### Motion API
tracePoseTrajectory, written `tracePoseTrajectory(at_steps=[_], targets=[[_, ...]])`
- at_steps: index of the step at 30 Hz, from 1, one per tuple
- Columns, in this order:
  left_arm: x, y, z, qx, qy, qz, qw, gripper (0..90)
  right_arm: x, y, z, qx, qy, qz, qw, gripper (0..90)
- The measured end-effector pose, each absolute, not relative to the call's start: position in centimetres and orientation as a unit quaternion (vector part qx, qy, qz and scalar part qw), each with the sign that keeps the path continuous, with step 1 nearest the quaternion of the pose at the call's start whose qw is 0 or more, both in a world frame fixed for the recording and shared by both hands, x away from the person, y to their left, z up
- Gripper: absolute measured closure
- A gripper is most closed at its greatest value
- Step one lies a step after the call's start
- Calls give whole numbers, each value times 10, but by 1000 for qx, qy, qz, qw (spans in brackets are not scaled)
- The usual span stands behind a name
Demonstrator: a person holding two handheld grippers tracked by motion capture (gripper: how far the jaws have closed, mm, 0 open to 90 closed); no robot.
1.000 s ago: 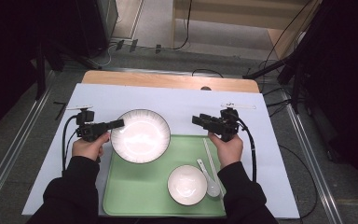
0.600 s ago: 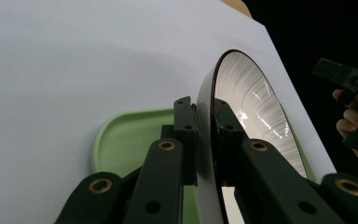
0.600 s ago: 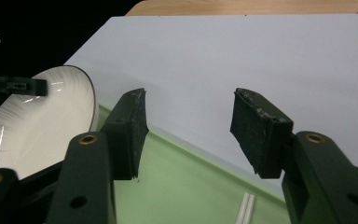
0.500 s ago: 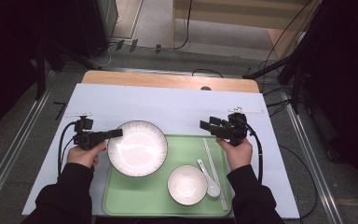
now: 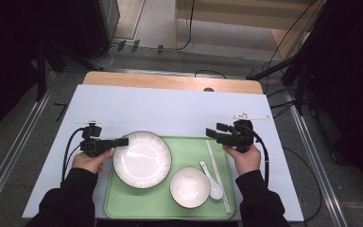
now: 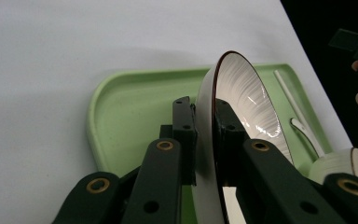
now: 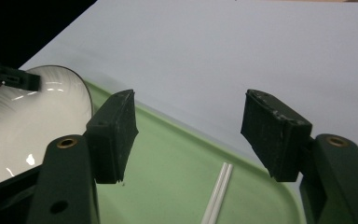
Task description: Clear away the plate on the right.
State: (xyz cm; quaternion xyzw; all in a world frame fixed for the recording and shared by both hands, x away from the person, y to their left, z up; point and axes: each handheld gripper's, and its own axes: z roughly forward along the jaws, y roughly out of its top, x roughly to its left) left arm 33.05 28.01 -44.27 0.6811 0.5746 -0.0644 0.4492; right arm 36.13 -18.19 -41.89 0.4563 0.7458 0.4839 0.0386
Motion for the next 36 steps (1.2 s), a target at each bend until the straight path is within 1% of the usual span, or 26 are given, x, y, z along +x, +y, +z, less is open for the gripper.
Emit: tracePoseTrajectory(at_steps=[4, 5, 8, 12, 13, 18, 24, 27, 31, 34, 36], targets=[[332, 279, -450, 694, 572, -53, 433, 845, 359, -184, -419, 451, 755, 474, 48, 365], [333, 280, -452, 692, 573, -63, 434, 846, 359, -184, -419, 449, 757, 473, 48, 366], [333, 279, -453, 695, 571, -63, 433, 847, 357, -184, -420, 443, 760, 473, 41, 366], [332, 277, -454, 702, 564, -49, 432, 847, 355, -184, -422, 432, 768, 472, 32, 365], [331, 275, -454, 704, 564, -43, 430, 844, 355, -183, -423, 429, 771, 470, 29, 366], [331, 273, -458, 725, 557, -26, 404, 807, 352, -181, -423, 420, 784, 454, 45, 366], [330, 272, -458, 741, 546, -13, 391, 788, 349, -181, -421, 410, 791, 454, 28, 342], [329, 273, -454, 742, 542, -6, 395, 780, 347, -181, -420, 402, 795, 453, 32, 336], [327, 277, -446, 751, 527, 23, 397, 699, 344, -186, -419, 391, 799, 456, 32, 327], [323, 278, -442, 765, 500, 44, 404, 558, 342, -190, -421, 383, 801, 459, 38, 308], [320, 280, -439, 770, 487, 57, 409, 510, 340, -194, -421, 376, 804, 458, 44, 290]])
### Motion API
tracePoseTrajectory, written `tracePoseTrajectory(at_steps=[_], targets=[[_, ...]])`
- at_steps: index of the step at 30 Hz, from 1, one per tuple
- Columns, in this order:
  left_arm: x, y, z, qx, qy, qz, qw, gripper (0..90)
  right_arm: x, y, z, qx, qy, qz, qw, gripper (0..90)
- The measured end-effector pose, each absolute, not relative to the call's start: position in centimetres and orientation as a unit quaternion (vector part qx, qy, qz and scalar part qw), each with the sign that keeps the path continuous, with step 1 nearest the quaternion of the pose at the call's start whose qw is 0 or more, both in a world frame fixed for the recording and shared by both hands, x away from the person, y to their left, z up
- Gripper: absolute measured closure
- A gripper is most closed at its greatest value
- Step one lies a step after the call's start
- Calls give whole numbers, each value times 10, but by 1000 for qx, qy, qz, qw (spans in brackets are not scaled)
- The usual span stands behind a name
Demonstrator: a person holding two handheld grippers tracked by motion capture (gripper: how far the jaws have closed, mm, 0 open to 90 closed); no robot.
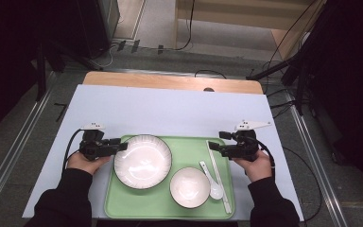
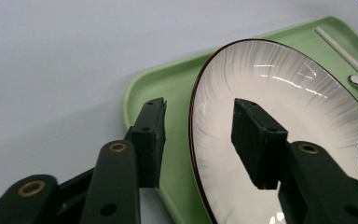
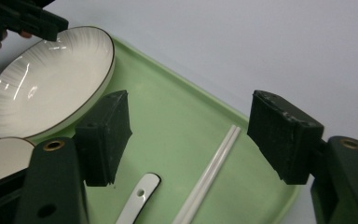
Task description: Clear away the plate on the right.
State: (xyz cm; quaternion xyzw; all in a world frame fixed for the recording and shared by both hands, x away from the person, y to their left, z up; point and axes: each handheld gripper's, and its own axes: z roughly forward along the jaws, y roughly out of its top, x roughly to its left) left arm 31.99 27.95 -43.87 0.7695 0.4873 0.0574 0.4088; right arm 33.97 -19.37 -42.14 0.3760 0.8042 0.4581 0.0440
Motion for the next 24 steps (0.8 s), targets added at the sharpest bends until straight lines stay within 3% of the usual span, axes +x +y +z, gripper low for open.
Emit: tracePoseTrajectory(at_steps=[5, 8, 24], targets=[[312, 286, -429, 781, 457, 82, 417, 402, 334, -202, -423, 360, 811, 457, 53, 269], [306, 291, -426, 790, 438, 89, 421, 368, 331, -208, -425, 342, 819, 459, 49, 209], [277, 321, -420, 815, 386, 139, 410, 294, 317, -237, -434, 292, 828, 472, 85, 200]])
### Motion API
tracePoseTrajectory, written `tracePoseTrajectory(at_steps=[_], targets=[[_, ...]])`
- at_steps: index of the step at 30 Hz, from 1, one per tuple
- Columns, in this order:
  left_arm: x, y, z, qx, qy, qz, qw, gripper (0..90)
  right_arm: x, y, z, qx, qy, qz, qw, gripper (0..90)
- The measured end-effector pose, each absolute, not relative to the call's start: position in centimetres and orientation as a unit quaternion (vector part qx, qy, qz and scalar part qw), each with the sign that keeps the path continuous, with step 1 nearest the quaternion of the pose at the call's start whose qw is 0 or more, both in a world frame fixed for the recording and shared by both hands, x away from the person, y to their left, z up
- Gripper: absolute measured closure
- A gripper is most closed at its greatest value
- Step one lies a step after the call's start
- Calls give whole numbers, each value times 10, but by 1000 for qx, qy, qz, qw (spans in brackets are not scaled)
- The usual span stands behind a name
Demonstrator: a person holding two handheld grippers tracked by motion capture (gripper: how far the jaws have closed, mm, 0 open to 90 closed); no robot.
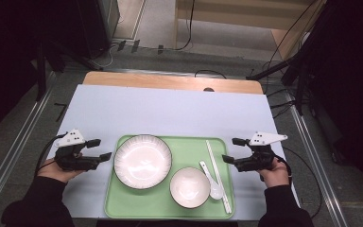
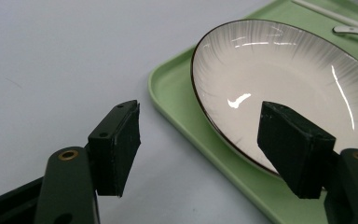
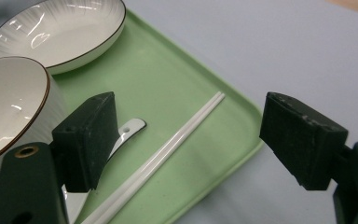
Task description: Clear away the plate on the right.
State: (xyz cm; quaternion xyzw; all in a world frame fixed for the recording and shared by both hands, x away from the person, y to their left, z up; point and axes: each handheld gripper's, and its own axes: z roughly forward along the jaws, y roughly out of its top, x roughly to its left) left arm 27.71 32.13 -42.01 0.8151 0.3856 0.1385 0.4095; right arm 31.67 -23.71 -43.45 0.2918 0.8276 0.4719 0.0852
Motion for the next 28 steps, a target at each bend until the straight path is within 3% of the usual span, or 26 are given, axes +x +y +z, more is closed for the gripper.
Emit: tracePoseTrajectory(at_steps=[8, 12, 28], targets=[[271, 335, -422, 798, 409, 152, 416, 278, 311, -249, -437, 298, 814, 491, 88, 201], [269, 340, -423, 802, 396, 142, 424, 206, 308, -251, -437, 295, 812, 494, 94, 202], [268, 344, -425, 802, 396, 158, 419, 204, 309, -251, -439, 295, 808, 504, 82, 202]])
